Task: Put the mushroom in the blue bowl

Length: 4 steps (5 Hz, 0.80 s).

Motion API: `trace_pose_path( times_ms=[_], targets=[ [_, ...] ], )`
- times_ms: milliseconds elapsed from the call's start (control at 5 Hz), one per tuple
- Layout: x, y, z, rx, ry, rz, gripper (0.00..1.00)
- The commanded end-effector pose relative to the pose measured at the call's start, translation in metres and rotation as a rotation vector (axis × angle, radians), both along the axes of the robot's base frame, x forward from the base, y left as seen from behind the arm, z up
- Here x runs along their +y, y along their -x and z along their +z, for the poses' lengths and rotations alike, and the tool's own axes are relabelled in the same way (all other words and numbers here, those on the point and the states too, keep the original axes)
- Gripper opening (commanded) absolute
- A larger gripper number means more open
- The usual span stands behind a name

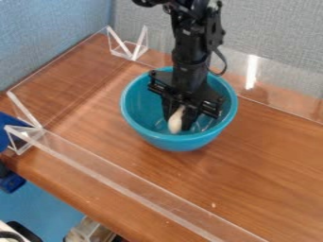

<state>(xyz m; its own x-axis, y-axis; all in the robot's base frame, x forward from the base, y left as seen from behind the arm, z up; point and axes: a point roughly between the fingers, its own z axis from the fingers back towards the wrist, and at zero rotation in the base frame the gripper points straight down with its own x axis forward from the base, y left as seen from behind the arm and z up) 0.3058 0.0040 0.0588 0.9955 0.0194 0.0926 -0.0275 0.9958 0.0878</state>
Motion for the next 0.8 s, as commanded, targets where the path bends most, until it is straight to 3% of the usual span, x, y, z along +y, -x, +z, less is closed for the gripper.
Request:
trace_pose_path(
  times_ms=[0,600],
  targets=[
    [0.002,-0.011,0.017,-0.061,0.005,0.013,1.00],
    [0.000,-0.011,0.050,-0.123,0.000,0.025,1.00]
  ],
)
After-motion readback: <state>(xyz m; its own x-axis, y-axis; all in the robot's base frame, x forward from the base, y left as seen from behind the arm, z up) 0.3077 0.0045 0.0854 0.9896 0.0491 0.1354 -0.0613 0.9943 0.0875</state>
